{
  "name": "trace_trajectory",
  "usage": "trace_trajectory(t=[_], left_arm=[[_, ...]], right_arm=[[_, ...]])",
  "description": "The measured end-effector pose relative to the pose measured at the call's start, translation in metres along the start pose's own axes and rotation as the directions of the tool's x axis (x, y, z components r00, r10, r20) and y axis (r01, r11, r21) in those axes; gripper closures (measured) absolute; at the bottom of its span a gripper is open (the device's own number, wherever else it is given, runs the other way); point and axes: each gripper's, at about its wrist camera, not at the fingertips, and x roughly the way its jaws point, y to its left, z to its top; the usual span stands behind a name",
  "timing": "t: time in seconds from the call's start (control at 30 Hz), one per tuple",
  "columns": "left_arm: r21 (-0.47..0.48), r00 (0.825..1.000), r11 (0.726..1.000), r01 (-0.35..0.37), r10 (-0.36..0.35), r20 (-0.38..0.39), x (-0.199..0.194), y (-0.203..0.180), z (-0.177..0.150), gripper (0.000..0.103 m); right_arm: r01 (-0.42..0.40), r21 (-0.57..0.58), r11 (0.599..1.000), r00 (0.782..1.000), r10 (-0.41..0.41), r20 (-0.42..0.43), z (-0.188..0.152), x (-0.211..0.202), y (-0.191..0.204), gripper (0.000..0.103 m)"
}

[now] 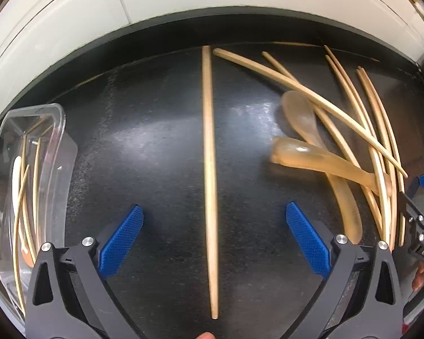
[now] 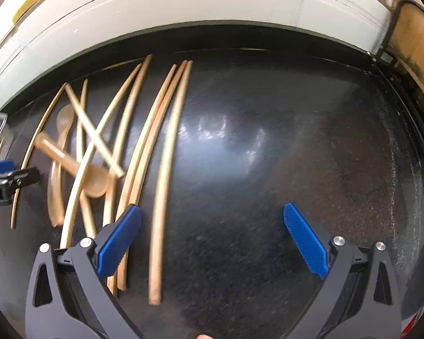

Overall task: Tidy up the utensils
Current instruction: 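Grasp a wooden chopstick with the right gripper while the left grasps another chopstick, then carry both held chopsticks over the clear plastic tray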

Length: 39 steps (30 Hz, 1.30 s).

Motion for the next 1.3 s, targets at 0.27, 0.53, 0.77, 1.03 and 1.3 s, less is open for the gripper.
trace_trajectory(t=[0.27, 0.53, 0.77, 1.03, 1.3], left_arm=[[0.011, 0.999, 1.0, 0.005, -0.005, -0.035, -0.005, -0.002, 0.01, 0.005], [-0.027, 0.999, 1.0, -0.007, 0.006, -0.034, 0.003, 0.004, 0.012, 0.005], [-0.032, 0.997, 0.999, 0.01, -0.008, 0.07, -0.012, 0.008, 0.021, 0.097], [-0.051, 0.986, 0.989, 0.141, -0.135, 0.1, -0.048, 0.004, 0.011, 0.097], [0.051, 0.969, 0.989, 0.137, -0.145, 0.202, -0.115, -0.001, -0.004, 0.097]], right_arm=[[0.003, 0.0, 1.0, 1.0, -0.003, -0.001, 0.004, 0.003, 0.003, 0.005], [0.006, -0.001, 1.0, 0.999, -0.006, -0.053, 0.028, 0.014, 0.007, 0.005], [-0.011, 0.004, 1.0, 1.0, 0.011, 0.004, 0.029, -0.002, 0.015, 0.096], [-0.102, 0.121, 0.987, 0.995, 0.1, 0.022, 0.028, -0.032, -0.018, 0.096], [-0.234, 0.201, 0.951, 0.971, 0.22, 0.09, 0.021, -0.086, -0.016, 0.096]])
